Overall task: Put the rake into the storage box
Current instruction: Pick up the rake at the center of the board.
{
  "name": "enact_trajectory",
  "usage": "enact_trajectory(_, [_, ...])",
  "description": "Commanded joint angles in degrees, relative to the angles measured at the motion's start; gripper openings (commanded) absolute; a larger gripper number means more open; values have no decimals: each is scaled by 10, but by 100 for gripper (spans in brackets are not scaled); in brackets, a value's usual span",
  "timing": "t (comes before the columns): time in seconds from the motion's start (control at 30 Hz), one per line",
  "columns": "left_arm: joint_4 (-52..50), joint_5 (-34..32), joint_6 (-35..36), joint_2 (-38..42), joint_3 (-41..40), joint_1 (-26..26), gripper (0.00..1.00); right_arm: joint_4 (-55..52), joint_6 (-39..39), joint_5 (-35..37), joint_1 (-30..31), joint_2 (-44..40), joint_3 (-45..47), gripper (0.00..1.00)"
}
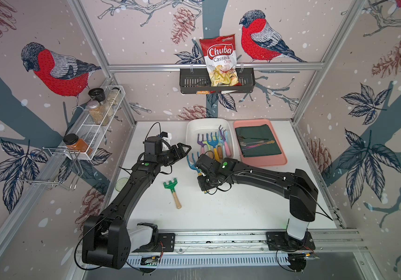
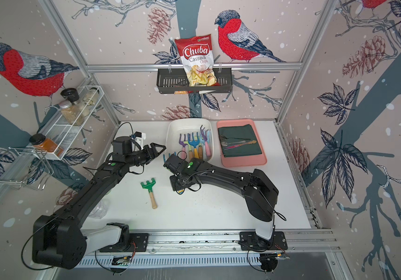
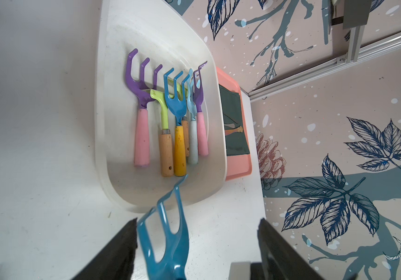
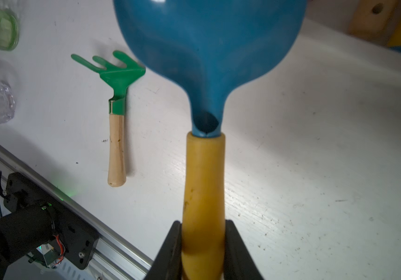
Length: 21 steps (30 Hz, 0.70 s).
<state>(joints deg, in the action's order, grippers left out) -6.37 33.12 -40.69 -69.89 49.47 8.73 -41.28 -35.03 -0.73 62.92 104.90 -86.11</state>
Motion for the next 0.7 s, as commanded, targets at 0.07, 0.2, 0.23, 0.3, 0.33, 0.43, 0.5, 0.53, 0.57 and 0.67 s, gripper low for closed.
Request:
enact_trajectory(0.07, [62, 33, -36, -16, -11, 0, 73, -10, 16, -2, -26, -9, -32, 15])
enact_trajectory(0.2, [82, 37, -48, -28, -11, 10, 68, -16, 31, -6, -44, -6, -59, 15])
enact_trajectory(0.23, [89, 38, -50, -33, -10, 14, 67, -17, 34, -14, -47, -5, -66, 15])
enact_trajectory(0.3, [95, 42, -50, -44, -4, 24, 64, -18, 41, -24, -51, -2, -77, 15])
enact_trajectory(0.33, [93, 43, -46, -51, 2, 30, 62, -20, 46, -25, -51, 0, -83, 15])
enact_trajectory(0.43, [92, 38, -41, -68, 13, 44, 54, -26, 55, -28, -48, 3, -94, 15])
enact_trajectory(0.5, [99, 38, -44, -72, 14, 45, 47, -29, 56, -28, -46, 2, -95, 15])
enact_trajectory(0.53, [100, 37, -43, -74, 16, 45, 43, -30, 56, -28, -46, 2, -94, 15])
enact_trajectory(0.57, [100, 35, -43, -75, 18, 45, 39, -30, 55, -27, -45, 0, -92, 15])
enact_trajectory(0.67, [104, 35, -45, -80, 24, 45, 30, -29, 52, -26, -45, -7, -84, 15])
